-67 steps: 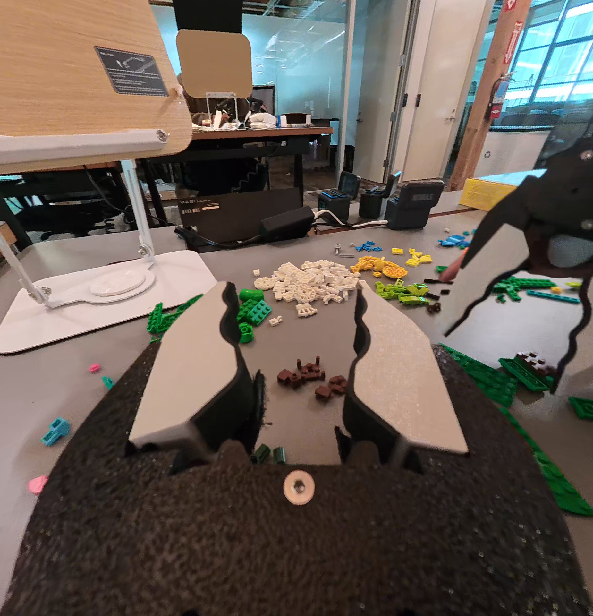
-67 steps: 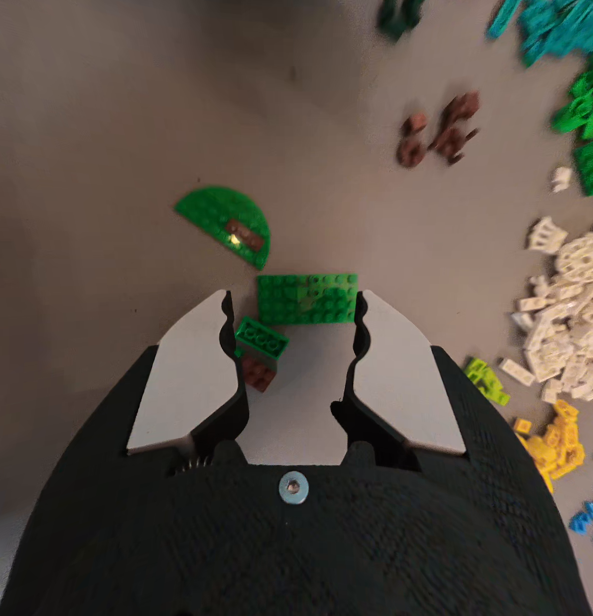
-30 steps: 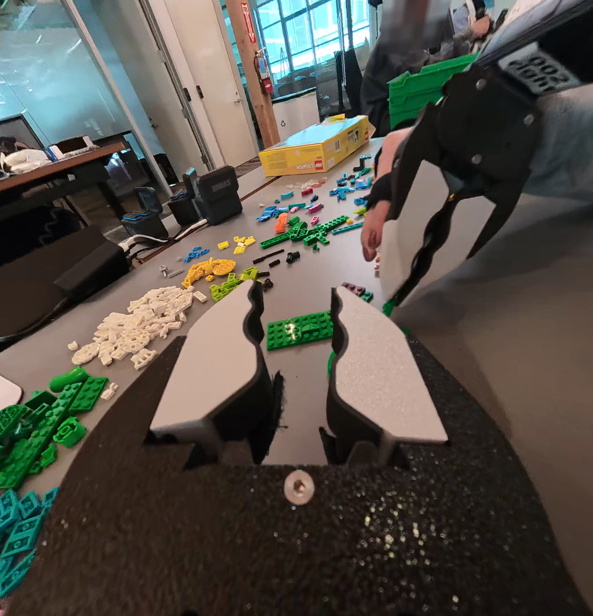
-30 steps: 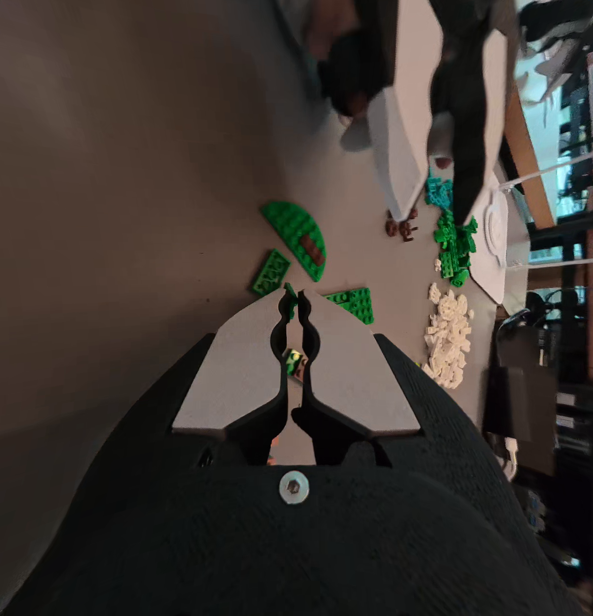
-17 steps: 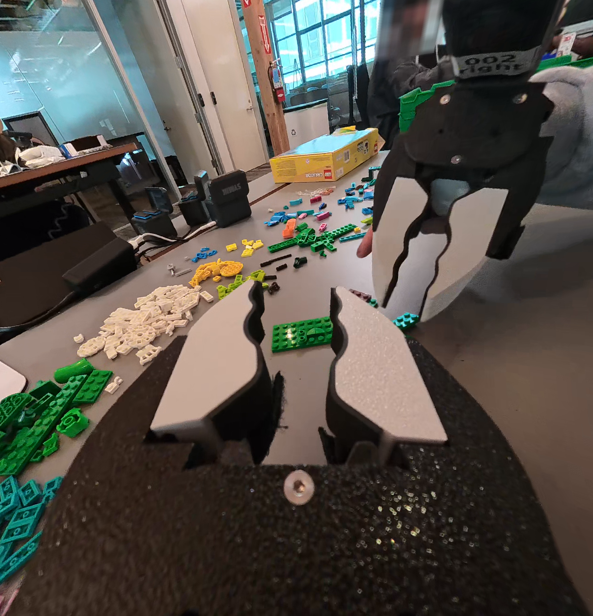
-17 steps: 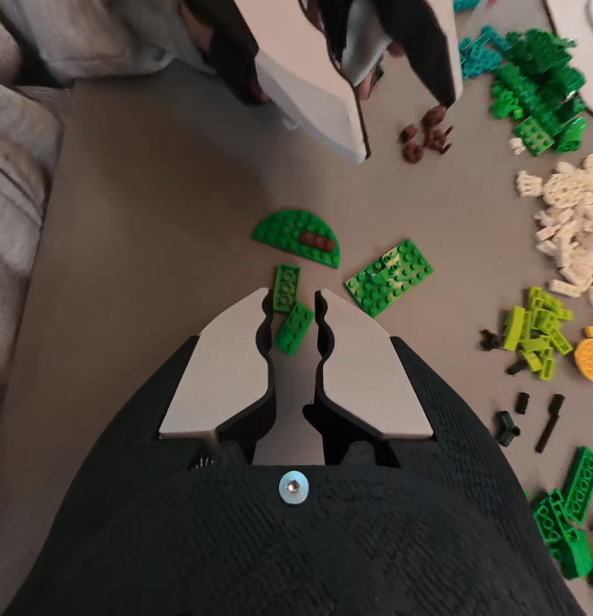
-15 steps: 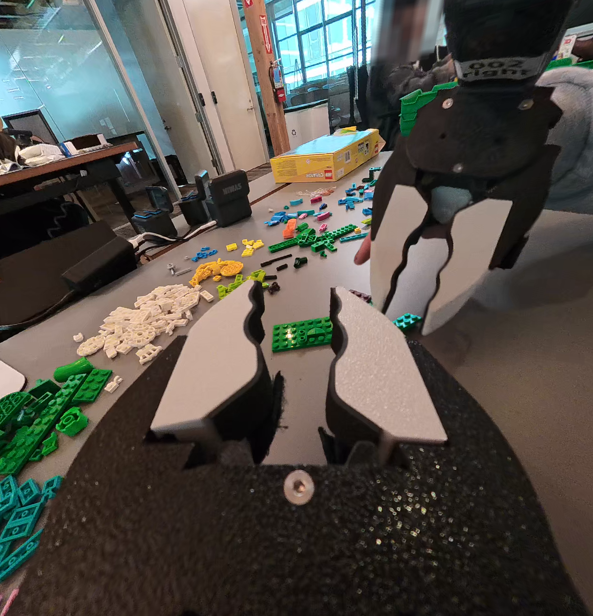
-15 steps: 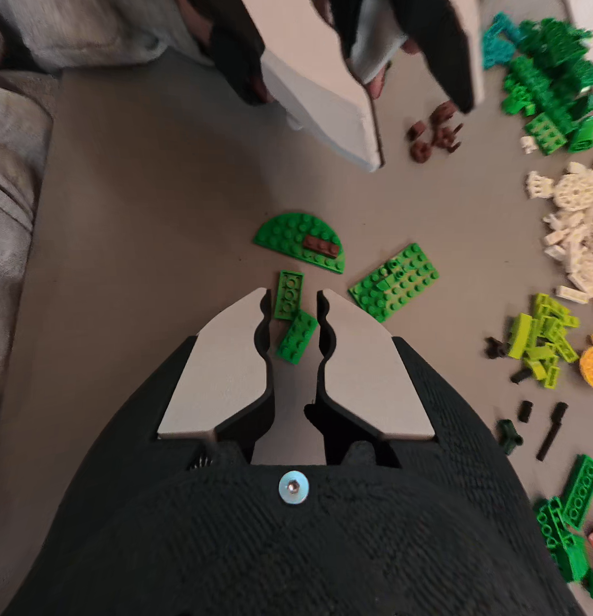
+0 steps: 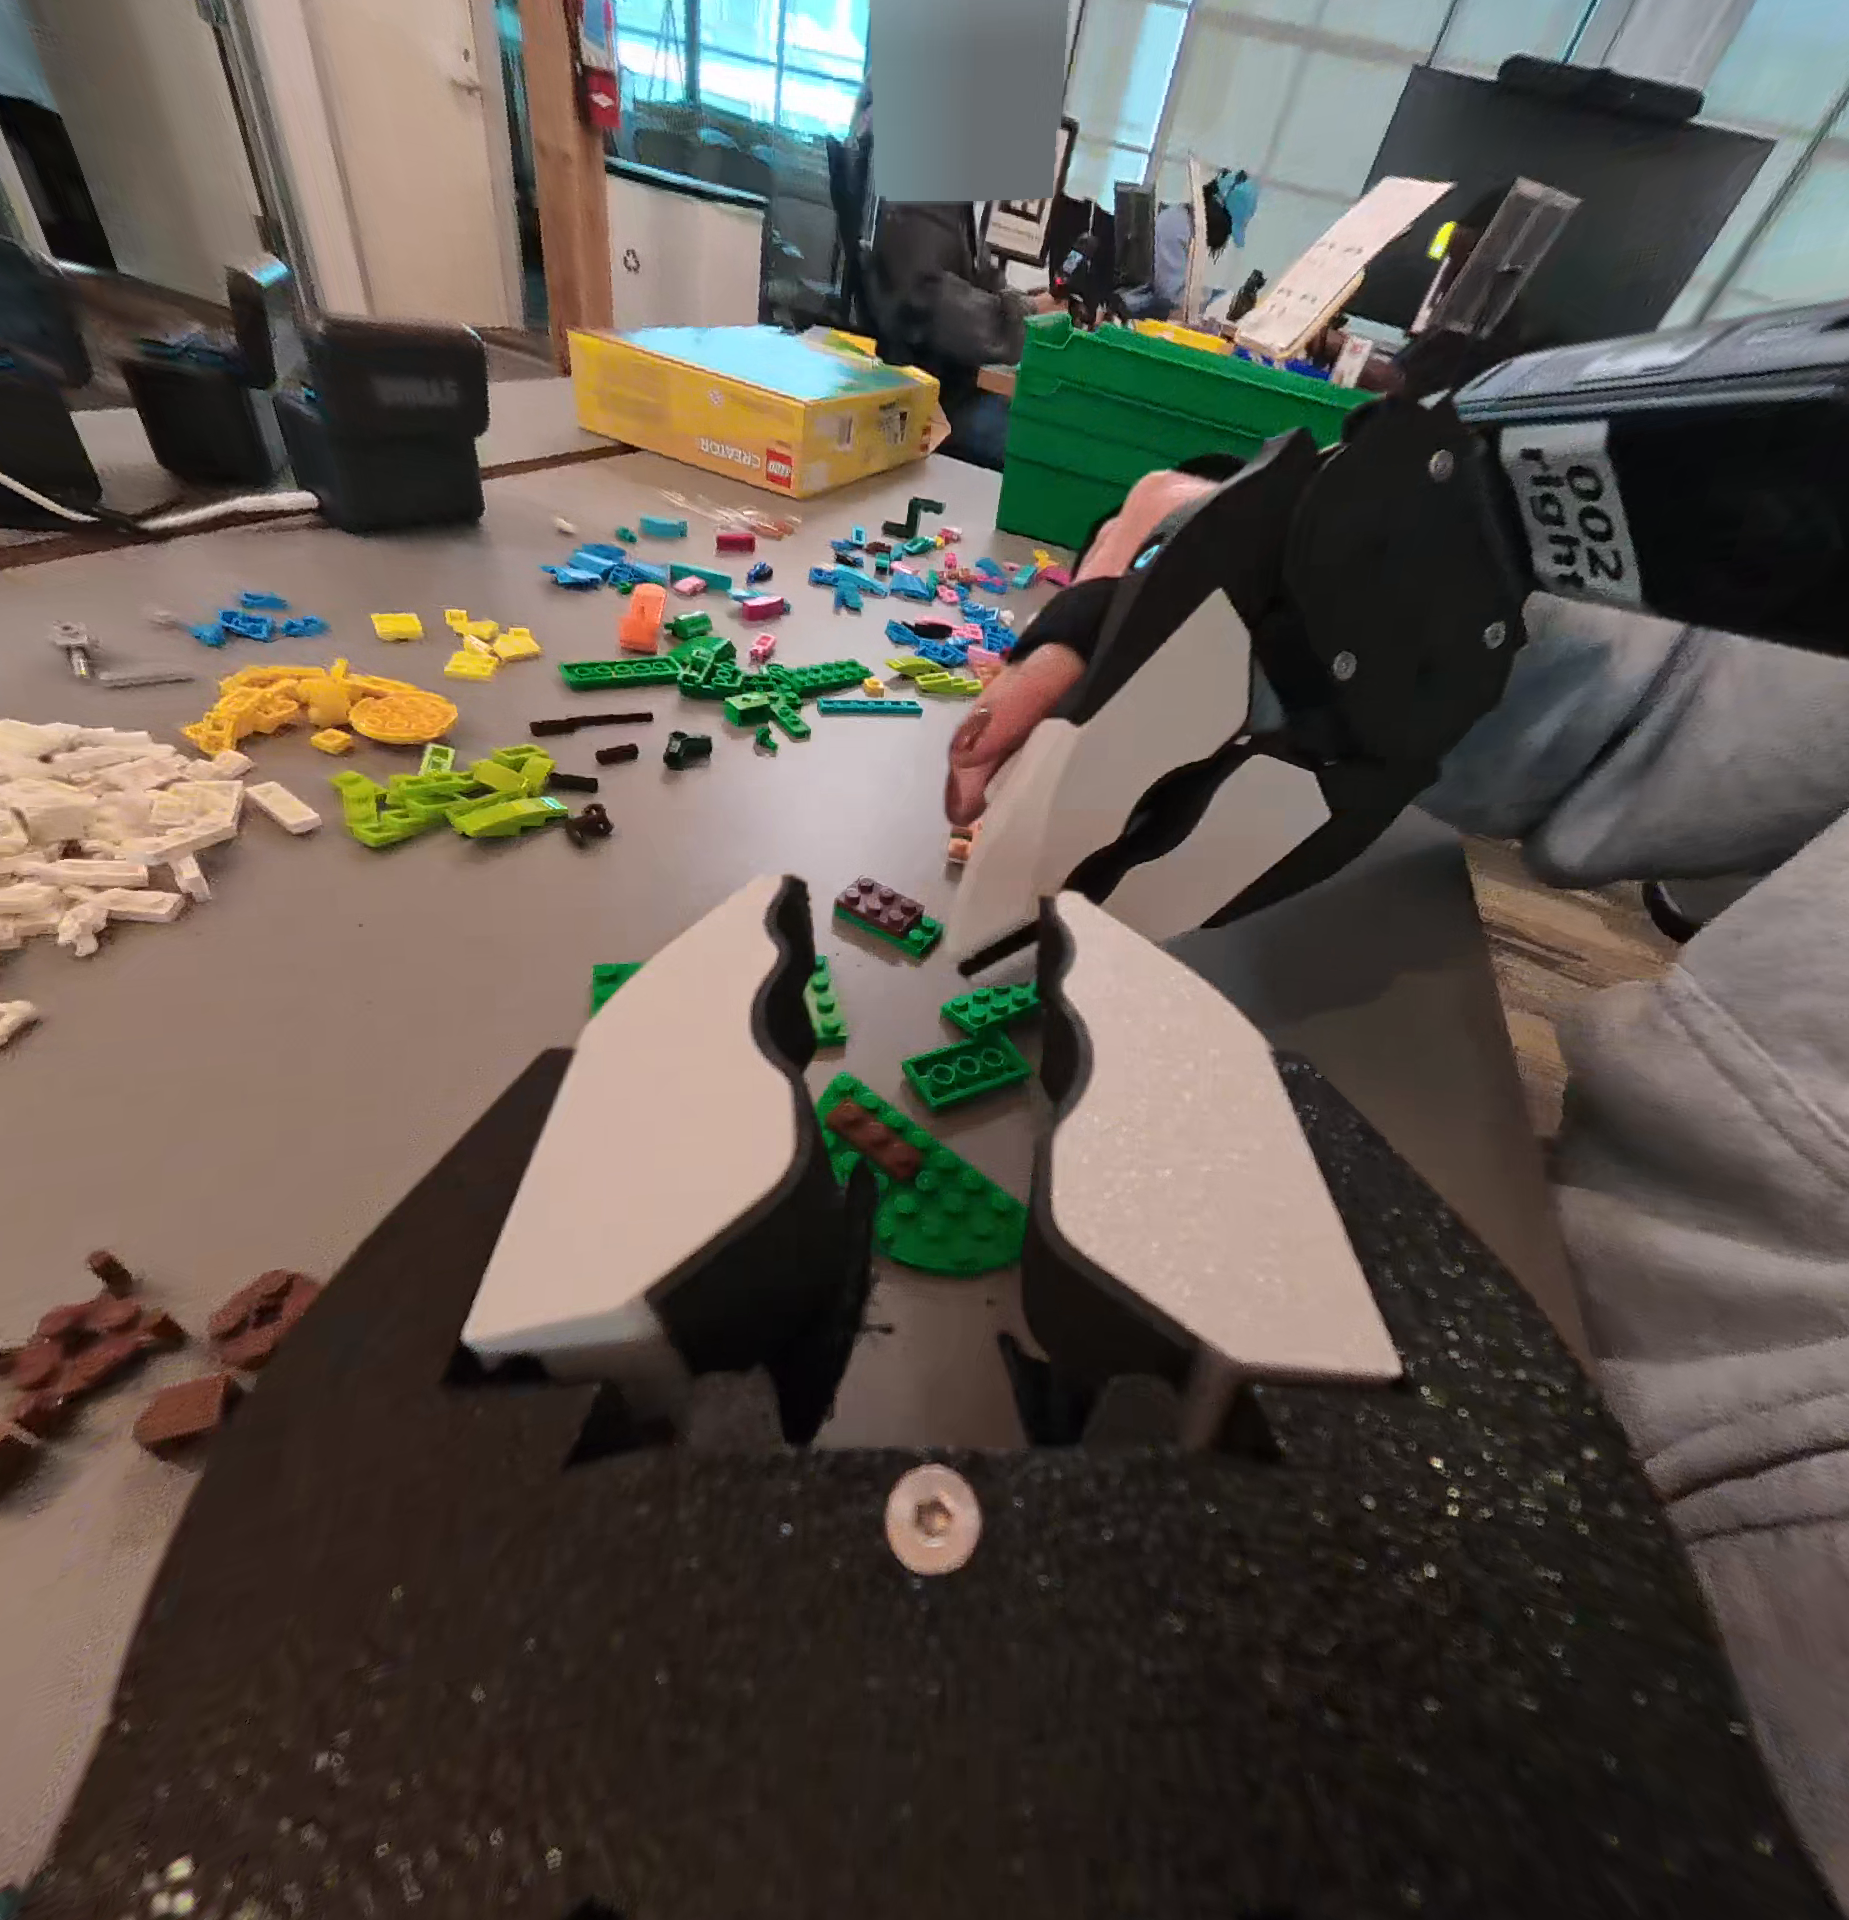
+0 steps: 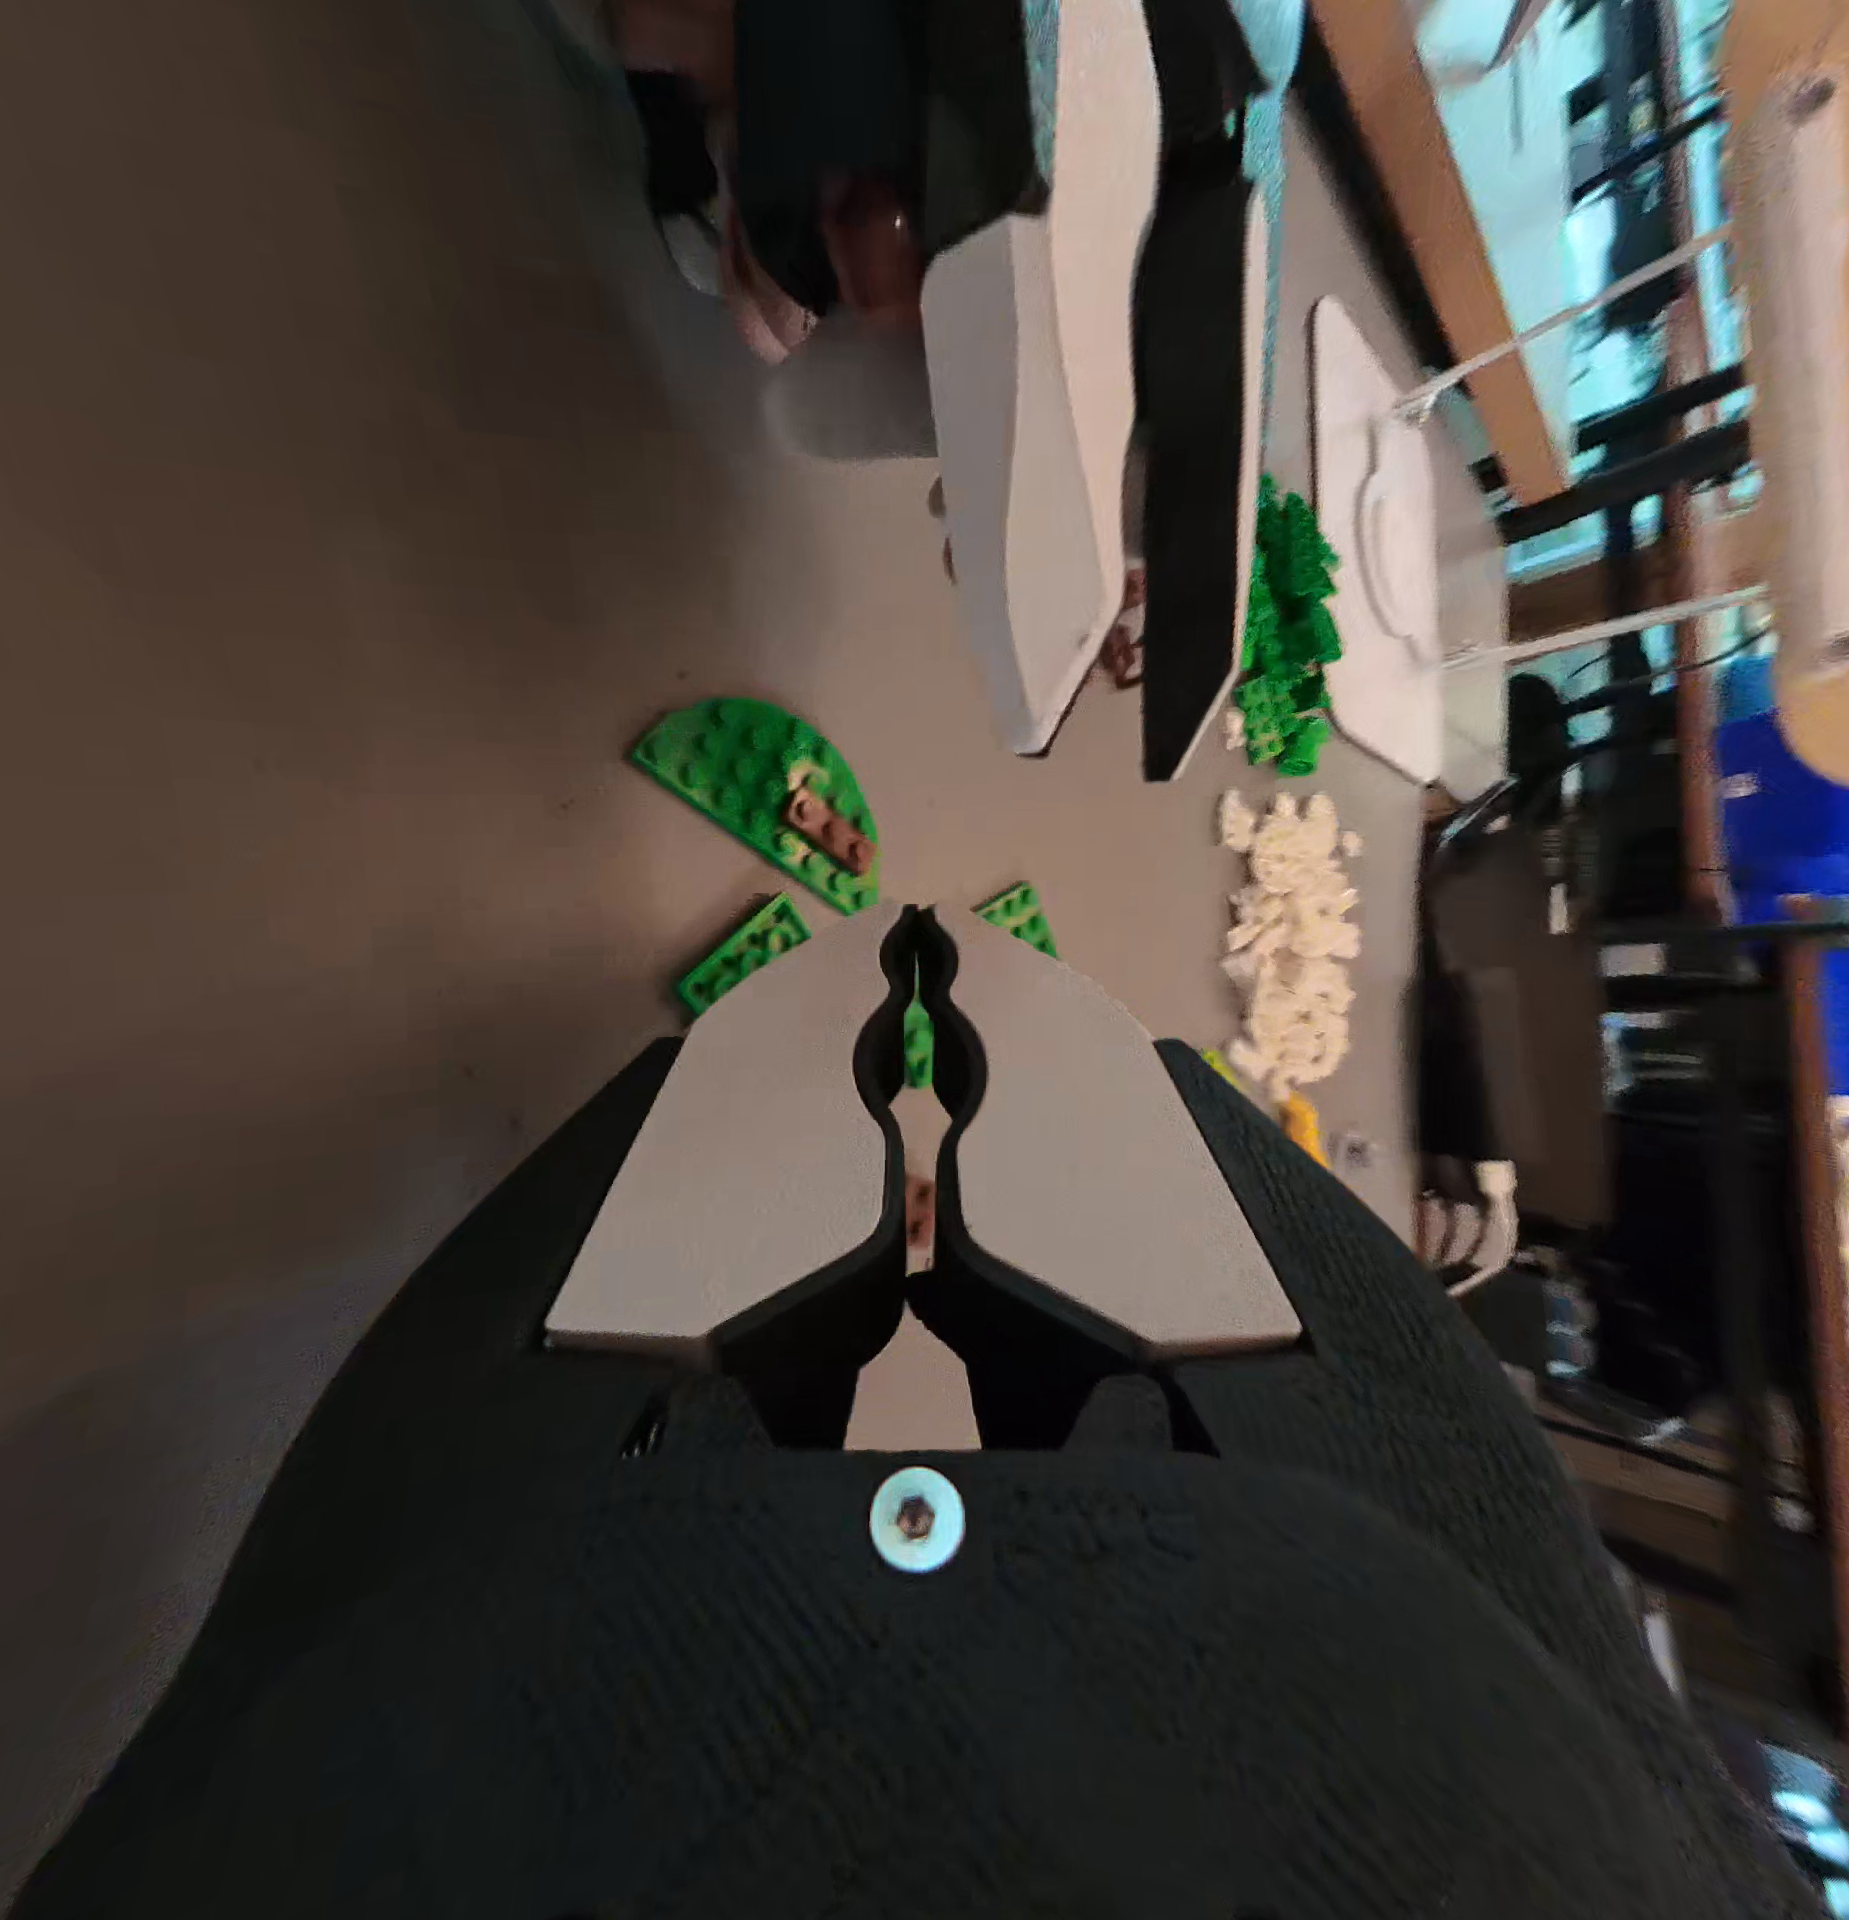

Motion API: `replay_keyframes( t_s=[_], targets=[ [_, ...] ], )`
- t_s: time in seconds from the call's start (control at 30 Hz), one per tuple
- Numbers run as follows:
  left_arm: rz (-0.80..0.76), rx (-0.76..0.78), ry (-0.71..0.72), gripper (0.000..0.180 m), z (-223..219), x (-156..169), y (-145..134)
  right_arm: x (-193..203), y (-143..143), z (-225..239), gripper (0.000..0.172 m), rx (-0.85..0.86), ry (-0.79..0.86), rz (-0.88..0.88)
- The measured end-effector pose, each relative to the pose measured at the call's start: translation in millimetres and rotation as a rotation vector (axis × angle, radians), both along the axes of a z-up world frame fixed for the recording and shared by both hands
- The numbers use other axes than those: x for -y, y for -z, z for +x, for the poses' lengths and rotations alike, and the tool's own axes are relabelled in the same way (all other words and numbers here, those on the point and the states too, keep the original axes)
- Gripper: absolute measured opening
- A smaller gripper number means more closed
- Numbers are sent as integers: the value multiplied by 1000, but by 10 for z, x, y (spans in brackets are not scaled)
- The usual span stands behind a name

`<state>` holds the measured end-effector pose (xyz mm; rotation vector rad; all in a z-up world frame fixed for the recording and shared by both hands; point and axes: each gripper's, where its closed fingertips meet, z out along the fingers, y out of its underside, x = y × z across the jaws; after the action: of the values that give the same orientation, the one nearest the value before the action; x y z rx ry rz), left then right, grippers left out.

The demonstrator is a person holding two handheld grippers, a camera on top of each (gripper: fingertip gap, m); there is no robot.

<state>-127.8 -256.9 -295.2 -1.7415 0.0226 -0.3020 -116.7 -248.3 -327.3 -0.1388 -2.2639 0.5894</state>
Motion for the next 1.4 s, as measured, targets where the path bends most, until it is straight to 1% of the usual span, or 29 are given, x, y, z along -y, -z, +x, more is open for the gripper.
replay_keyframes(
  t_s=[0.03,0.07,0.17,0.2,0.23,0.27,0.37,0.4,0.5,0.57,0.63,0.67,0.73,0.8,0.87,0.9,0.93,0.97,1.0,1.03,1.07,1.13,1.17,1.2,1.27,1.37,1.4],
  targets=[
    [-2,-11,-4,40,1,-6,3,-32,47,33,0,52,30,-16],
    [3,-22,-10,39,0,-8,-1,-67,101,65,4,136,82,-64],
    [17,-31,-29,37,-22,-1,-19,-34,247,243,20,530,232,-296],
    [21,-37,-37,37,-35,0,-24,-1,262,279,25,629,277,-354],
    [25,-45,-48,37,-52,3,-28,19,272,286,30,678,311,-380],
    [29,-53,-59,36,-69,5,-33,4,294,255,35,680,353,-368],
    [37,-68,-85,35,-110,17,-43,-51,385,188,35,652,408,-257],
    [41,-72,-92,34,-122,21,-47,-70,422,176,34,662,432,-234],
    [45,-66,-97,32,-135,28,-53,-34,452,183,24,750,455,-260],
    [41,-58,-93,30,-137,30,-48,-47,440,128,19,691,426,-238],
    [29,-49,-77,29,-120,32,-34,-34,370,59,16,553,353,-211],
    [19,-47,-65,31,-103,29,-22,0,288,19,16,450,290,-208],
    [-10,-50,-35,35,-55,16,17,62,74,-34,16,189,145,-158],
    [-38,-74,10,35,29,3,59,123,-152,-30,16,-118,-12,-44],
    [-50,-116,47,25,116,2,85,130,-273,-7,16,-379,-117,146],
    [-47,-145,71,18,168,8,89,120,-295,-2,16,-468,-146,229],
    [-30,-190,92,12,221,15,83,114,-295,8,16,-522,-170,282],
    [-17,-266,66,6,208,9,80,116,-306,23,16,-552,-183,287],
    [-6,-366,50,5,202,12,81,119,-307,42,15,-544,-192,262],
    [5,-477,38,5,200,15,84,123,-312,65,10,-509,-193,212],
    [35,-586,38,4,229,17,68,122,-320,83,13,-445,-177,138],
    [85,-773,50,4,309,19,53,125,-371,121,24,-287,-142,-41],
    [102,-837,57,9,346,18,51,120,-370,147,24,-197,-134,-102],
    [115,-881,73,5,388,18,57,121,-346,188,23,-105,-137,-141],
    [150,-906,86,5,449,12,34,155,-295,315,4,32,-184,-176],
    [146,-875,43,6,430,-22,28,93,-289,308,3,60,-150,-145],
    [128,-882,8,11,381,-40,43,28,-252,289,3,65,-120,-99]
  ],
)
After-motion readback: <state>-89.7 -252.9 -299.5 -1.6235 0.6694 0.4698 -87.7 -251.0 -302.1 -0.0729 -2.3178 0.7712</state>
